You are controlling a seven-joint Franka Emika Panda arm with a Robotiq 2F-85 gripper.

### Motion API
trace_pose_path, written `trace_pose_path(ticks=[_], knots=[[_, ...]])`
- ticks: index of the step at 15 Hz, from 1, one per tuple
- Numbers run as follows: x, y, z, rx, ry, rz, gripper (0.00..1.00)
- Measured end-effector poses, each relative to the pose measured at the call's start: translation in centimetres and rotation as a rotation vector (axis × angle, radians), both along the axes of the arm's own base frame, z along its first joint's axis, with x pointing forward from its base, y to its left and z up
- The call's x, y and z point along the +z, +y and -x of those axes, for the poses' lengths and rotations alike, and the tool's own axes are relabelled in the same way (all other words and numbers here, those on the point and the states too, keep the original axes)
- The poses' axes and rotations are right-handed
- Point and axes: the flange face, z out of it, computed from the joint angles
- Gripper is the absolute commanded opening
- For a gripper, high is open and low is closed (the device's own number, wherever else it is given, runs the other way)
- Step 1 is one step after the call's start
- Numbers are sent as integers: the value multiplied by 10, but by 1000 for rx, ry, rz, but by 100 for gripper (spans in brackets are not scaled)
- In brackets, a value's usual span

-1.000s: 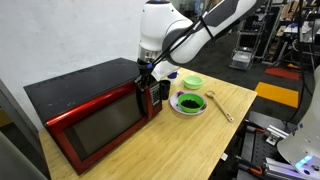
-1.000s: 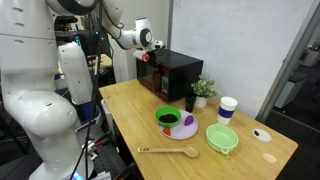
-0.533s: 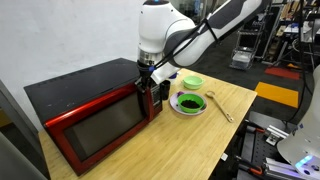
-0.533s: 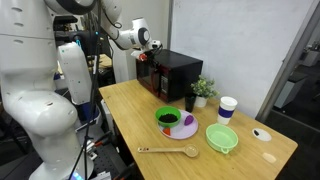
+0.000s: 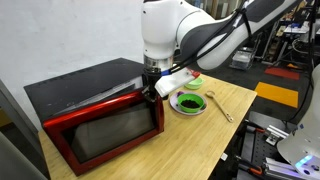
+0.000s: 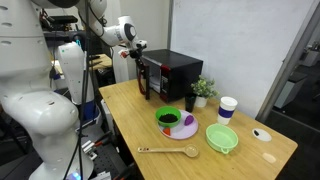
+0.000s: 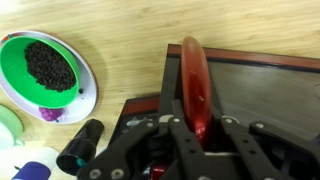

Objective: Move the green bowl and the white plate to the right on the table, then open the microwave door

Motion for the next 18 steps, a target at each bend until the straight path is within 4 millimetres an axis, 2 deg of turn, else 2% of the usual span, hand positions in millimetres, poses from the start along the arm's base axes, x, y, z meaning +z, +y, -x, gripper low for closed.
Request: trace_pose_path(ticks=[6,8,9,12,15,18], knots=[[2,7,10,-35,17,-8,53],[10,11,15,54,42,3,68],[28,14,19,111,43,7,75],[98,17,34,245,12,8,97],[151,12,45,335,-17,7,100],[172,0,44,405,-17,-28,100]])
